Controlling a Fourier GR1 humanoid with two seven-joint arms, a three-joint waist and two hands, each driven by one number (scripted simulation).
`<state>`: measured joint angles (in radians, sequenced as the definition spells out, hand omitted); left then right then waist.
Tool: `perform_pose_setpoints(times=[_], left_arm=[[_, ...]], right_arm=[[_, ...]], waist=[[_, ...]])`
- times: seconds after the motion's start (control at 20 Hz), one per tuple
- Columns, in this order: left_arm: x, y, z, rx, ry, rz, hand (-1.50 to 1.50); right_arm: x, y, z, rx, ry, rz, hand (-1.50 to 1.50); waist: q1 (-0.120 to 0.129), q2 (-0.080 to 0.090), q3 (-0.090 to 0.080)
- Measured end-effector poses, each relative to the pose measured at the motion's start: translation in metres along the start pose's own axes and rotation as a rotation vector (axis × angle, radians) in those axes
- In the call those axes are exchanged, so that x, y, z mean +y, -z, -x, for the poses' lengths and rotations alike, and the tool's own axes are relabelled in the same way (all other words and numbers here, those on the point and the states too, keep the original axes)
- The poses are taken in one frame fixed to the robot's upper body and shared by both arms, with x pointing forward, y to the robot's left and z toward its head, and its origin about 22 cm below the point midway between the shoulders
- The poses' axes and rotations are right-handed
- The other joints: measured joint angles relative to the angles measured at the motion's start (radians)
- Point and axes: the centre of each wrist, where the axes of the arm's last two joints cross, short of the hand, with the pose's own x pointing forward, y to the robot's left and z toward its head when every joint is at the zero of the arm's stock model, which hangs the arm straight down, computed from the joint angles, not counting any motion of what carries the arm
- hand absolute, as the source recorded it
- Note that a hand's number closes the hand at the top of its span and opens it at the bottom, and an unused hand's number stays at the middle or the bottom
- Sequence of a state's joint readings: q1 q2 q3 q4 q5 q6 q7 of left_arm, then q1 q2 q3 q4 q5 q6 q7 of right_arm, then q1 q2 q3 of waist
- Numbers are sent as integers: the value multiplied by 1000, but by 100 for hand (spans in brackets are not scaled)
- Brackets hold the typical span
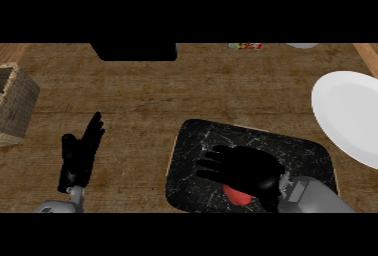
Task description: Pick the bell pepper from the tray and place it in the plate
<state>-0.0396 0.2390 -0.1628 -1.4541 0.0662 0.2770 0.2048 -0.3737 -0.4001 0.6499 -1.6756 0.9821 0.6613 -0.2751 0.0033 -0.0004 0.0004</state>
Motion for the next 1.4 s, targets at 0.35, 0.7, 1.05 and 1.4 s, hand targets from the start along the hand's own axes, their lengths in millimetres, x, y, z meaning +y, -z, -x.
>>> perform_pose_setpoints(times=[0.35, 0.7, 1.05, 1.4], left_arm=[[12, -2, 1, 0, -7, 0, 0], [8, 0, -1, -7, -2, 0, 0], [11, -3, 1, -3, -11, -35, 0], [9, -2, 0, 7, -10, -25, 0]], right_arm=[[-2, 8, 3, -51, -65, 30, 150], [-5, 0, 8, -52, -114, 152, 150], [7, -42, 59, 360, 113, 422, 150], [17, -107, 98, 704, 302, 711, 150]], waist=[[1, 0, 0], [-1, -1, 0], [-32, 2, 2], [-25, 0, 1]])
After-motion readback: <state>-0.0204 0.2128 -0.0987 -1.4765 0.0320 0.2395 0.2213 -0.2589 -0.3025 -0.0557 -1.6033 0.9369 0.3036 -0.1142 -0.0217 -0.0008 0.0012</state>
